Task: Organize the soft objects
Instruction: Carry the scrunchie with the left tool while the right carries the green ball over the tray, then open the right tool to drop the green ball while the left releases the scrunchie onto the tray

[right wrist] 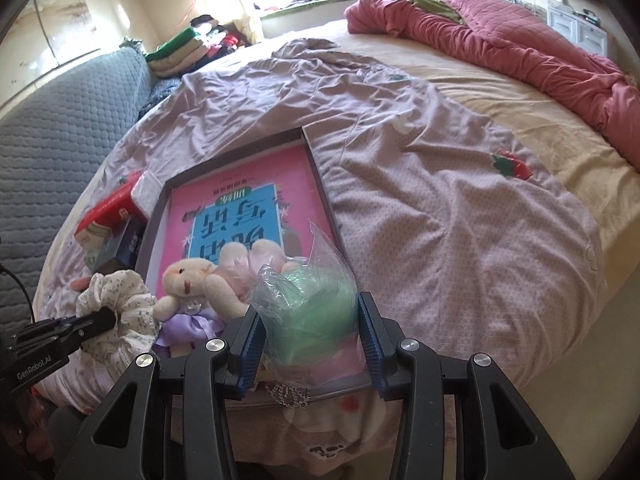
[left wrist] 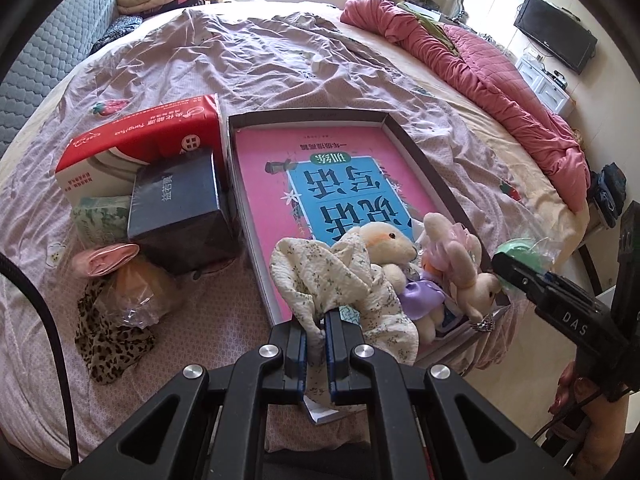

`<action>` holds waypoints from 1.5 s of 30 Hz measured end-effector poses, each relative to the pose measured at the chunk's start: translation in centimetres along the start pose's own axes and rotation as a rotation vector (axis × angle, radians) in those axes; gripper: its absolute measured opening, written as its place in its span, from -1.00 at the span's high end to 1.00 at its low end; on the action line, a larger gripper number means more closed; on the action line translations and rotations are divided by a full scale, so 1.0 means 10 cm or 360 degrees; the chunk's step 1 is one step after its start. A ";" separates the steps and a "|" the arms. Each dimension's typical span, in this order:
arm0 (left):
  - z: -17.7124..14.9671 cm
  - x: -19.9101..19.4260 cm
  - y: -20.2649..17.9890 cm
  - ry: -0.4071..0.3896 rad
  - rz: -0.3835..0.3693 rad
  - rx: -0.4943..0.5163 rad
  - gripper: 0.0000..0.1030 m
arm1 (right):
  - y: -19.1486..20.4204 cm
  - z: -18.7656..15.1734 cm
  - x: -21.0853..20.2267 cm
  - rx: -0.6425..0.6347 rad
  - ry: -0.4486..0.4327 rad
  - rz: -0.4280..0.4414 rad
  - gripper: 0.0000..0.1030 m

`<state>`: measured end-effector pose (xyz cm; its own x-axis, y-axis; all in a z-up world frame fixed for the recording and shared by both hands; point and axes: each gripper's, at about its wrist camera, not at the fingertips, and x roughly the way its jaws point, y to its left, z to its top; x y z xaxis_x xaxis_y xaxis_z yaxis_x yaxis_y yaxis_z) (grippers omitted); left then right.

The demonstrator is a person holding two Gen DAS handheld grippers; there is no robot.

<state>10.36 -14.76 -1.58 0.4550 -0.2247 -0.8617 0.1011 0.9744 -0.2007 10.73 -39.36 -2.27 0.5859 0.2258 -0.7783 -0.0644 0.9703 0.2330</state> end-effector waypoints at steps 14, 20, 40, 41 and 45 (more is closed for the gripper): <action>0.06 0.14 0.06 0.0010 -0.0036 -0.0033 0.86 | 0.14 0.07 0.25 -0.0009 0.0006 0.0088 0.13; 0.09 0.16 0.11 0.0005 -0.0032 -0.0050 0.86 | 0.21 0.15 0.39 -0.0007 0.0003 0.0152 0.13; 0.12 0.20 0.18 0.0018 -0.0046 -0.0085 0.85 | 0.19 0.46 0.76 0.0012 -0.0045 0.0109 0.13; 0.12 0.21 0.18 0.0020 -0.0048 -0.0084 0.85 | 0.20 0.46 0.77 0.0004 -0.0042 0.0111 0.13; 0.11 0.25 0.19 0.0040 -0.0053 -0.0088 0.85 | 0.23 0.48 0.81 -0.0016 -0.0028 0.0115 0.11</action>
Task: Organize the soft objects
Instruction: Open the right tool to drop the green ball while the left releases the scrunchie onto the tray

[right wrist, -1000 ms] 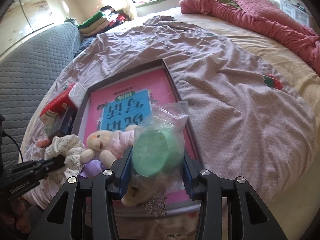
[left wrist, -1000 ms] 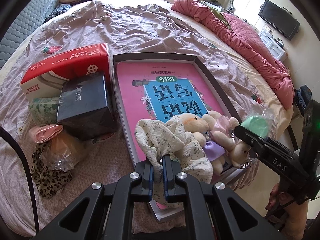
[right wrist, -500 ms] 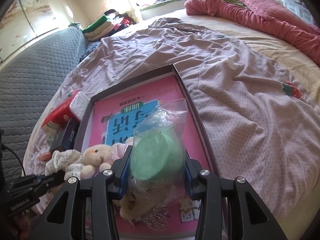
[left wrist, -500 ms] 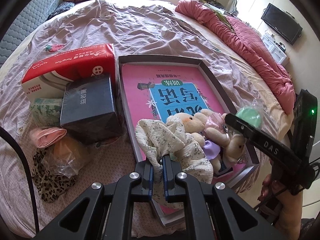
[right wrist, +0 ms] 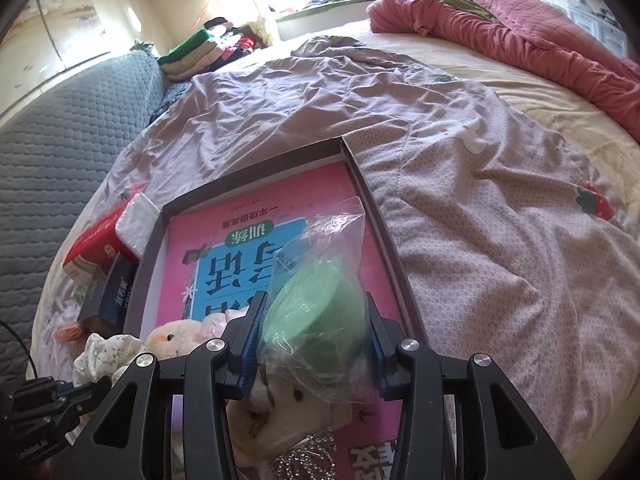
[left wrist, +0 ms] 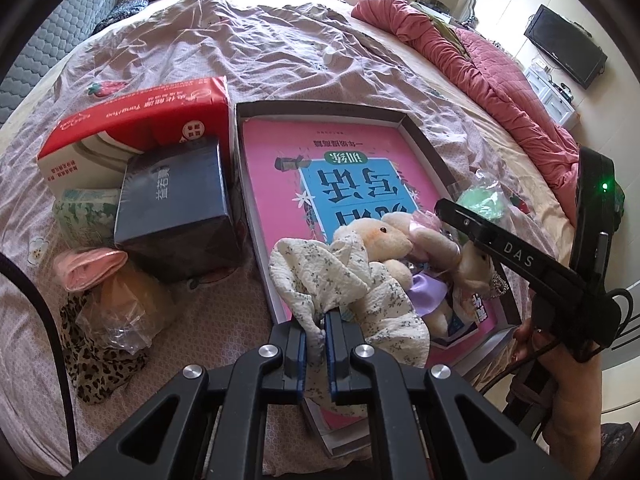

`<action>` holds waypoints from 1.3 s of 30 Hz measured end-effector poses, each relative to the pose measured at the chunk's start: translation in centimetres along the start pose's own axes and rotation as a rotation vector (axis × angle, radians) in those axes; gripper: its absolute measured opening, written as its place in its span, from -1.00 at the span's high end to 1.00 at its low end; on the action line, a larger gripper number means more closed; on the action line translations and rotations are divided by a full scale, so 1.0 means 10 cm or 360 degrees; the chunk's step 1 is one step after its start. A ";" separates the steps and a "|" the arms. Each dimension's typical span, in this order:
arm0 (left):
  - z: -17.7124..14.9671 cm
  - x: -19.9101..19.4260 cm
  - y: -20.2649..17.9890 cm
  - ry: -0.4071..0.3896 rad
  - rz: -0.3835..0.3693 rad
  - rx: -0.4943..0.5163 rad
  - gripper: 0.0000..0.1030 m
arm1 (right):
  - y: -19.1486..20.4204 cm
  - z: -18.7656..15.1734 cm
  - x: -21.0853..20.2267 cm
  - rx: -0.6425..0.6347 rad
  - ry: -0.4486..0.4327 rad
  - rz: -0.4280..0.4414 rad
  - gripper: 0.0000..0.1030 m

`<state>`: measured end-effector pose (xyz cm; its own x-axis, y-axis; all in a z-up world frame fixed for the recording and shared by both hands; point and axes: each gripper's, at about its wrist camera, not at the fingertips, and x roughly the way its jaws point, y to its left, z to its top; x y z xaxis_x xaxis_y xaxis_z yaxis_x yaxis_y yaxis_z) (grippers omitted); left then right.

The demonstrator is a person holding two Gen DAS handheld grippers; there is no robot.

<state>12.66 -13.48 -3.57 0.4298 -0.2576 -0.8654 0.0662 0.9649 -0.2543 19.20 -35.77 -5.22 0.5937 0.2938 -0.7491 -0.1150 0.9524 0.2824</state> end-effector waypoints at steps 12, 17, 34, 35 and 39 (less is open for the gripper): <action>-0.02 0.00 0.02 0.0000 -0.0012 -0.0021 0.84 | -0.06 -0.02 -0.07 0.0008 -0.0029 -0.0019 -0.11; -0.02 0.00 0.00 0.0003 -0.0020 -0.0014 0.84 | -0.08 -0.02 -0.09 0.0019 -0.0039 -0.0018 -0.11; -0.04 -0.04 -0.01 0.0008 -0.0052 -0.0012 0.14 | -0.10 -0.02 -0.24 0.0025 -0.0072 -0.0062 -0.16; -0.04 -0.05 -0.02 0.0005 -0.0059 -0.0011 0.09 | -0.10 -0.02 -0.24 0.0022 -0.0073 -0.0066 -0.16; -0.05 -0.04 -0.01 0.0023 -0.0051 -0.0014 -0.04 | -0.09 -0.02 -0.27 0.0013 -0.0078 -0.0085 -0.17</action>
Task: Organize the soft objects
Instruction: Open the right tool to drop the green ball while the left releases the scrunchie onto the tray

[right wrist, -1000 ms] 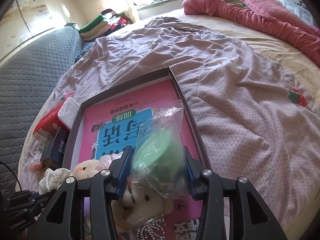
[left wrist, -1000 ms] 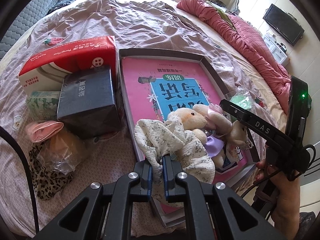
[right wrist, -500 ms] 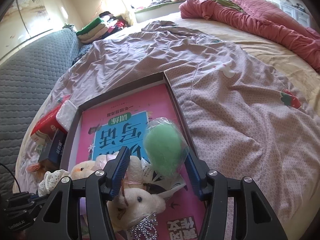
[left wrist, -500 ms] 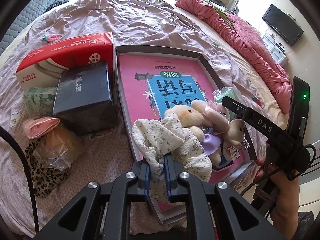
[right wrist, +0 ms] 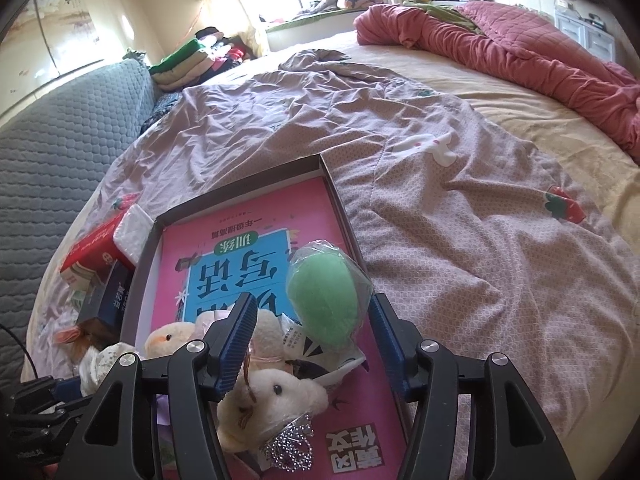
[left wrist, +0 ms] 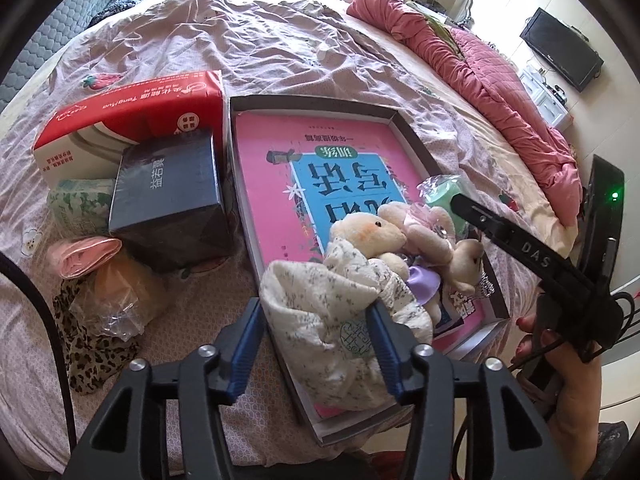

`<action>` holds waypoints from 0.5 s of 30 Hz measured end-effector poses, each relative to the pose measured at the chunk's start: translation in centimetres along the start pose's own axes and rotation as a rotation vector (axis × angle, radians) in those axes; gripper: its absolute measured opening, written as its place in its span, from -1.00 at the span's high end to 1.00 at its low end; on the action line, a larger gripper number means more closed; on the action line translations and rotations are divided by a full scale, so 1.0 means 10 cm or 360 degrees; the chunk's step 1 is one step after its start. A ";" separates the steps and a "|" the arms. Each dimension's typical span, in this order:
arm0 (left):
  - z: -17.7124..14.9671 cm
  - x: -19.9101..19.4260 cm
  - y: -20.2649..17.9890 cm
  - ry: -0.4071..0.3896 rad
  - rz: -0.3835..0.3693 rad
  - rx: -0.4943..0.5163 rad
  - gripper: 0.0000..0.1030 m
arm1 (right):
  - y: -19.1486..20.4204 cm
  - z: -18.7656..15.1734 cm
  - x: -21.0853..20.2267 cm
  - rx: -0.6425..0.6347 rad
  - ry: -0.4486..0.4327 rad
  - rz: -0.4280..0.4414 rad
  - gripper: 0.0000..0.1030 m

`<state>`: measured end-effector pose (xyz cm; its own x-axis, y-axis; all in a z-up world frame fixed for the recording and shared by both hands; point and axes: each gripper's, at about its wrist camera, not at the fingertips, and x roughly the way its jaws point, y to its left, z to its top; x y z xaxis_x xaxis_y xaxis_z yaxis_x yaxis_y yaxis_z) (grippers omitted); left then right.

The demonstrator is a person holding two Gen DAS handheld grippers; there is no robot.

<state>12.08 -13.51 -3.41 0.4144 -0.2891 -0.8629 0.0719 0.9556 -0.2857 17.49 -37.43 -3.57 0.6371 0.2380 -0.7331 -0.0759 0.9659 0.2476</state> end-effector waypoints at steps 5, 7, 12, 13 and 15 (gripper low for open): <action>-0.01 -0.01 0.03 0.0009 0.0048 -0.0010 -0.21 | 0.01 0.00 -0.06 -0.0017 -0.0016 -0.0039 -0.22; -0.01 -0.02 0.05 0.0018 0.0057 -0.0015 -0.21 | 0.01 0.00 -0.08 -0.0022 -0.0018 -0.0040 -0.23; -0.02 -0.08 0.08 -0.0004 0.0047 -0.0021 -0.21 | 0.05 -0.01 -0.13 -0.0065 -0.0023 -0.0060 -0.39; -0.02 -0.10 0.08 -0.0010 0.0039 -0.0020 -0.21 | 0.06 -0.01 -0.13 -0.0069 -0.0025 -0.0062 -0.39; 0.00 -0.12 0.08 -0.0020 0.0027 -0.0016 -0.24 | 0.07 -0.01 -0.14 -0.0073 -0.0028 -0.0068 -0.40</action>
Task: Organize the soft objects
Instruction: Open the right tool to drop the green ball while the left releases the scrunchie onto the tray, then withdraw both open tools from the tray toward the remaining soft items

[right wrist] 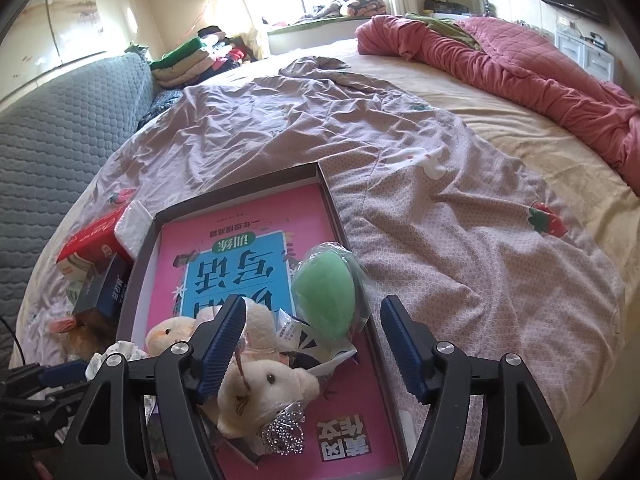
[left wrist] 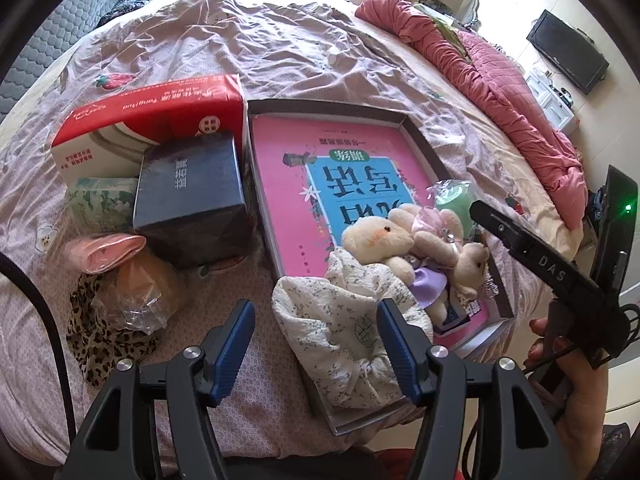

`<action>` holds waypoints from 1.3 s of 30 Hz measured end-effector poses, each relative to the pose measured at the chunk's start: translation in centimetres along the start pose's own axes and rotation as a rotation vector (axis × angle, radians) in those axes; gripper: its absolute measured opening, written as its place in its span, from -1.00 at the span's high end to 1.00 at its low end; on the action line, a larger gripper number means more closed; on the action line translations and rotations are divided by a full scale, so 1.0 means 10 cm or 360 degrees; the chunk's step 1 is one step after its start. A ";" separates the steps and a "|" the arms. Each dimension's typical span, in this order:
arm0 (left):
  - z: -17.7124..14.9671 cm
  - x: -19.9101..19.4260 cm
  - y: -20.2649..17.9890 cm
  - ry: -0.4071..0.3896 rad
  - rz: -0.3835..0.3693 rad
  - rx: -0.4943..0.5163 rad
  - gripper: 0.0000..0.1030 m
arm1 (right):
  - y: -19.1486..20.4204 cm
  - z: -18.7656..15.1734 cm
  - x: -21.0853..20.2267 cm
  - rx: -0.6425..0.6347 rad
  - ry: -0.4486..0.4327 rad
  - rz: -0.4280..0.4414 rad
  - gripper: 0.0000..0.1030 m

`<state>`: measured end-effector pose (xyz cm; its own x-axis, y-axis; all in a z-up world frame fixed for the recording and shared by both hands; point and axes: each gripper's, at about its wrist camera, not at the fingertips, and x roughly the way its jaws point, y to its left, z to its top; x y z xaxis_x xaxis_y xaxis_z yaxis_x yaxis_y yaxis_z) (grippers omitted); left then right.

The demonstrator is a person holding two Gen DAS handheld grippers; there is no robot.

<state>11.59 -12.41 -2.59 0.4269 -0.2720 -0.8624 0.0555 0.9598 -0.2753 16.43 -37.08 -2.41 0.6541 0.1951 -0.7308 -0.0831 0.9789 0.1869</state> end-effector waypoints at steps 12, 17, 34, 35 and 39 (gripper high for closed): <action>0.00 -0.19 -0.13 -0.0066 0.0054 0.0073 -0.47 | 0.09 0.00 -0.16 -0.0027 -0.0015 -0.0019 -0.46; -0.01 -0.24 -0.13 -0.0076 0.0090 0.0085 -0.50 | 0.12 -0.01 -0.23 -0.0029 -0.0019 -0.0021 -0.48; -0.04 -0.52 -0.05 -0.0165 0.0166 0.0090 -0.55 | 0.36 -0.01 -0.54 -0.0117 -0.0088 -0.0015 -0.49; -0.04 -0.55 -0.03 -0.0175 0.0165 0.0083 -0.56 | 0.39 -0.01 -0.57 -0.0124 -0.0096 -0.0004 -0.49; -0.04 -0.69 0.05 -0.0219 0.0180 0.0060 -0.56 | 0.54 0.02 -0.69 -0.0161 -0.0124 0.0032 -0.49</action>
<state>8.31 -10.12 3.05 0.5516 -0.1523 -0.8201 0.0326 0.9864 -0.1612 11.60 -33.11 3.79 0.7078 0.2135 -0.6734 -0.1700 0.9767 0.1310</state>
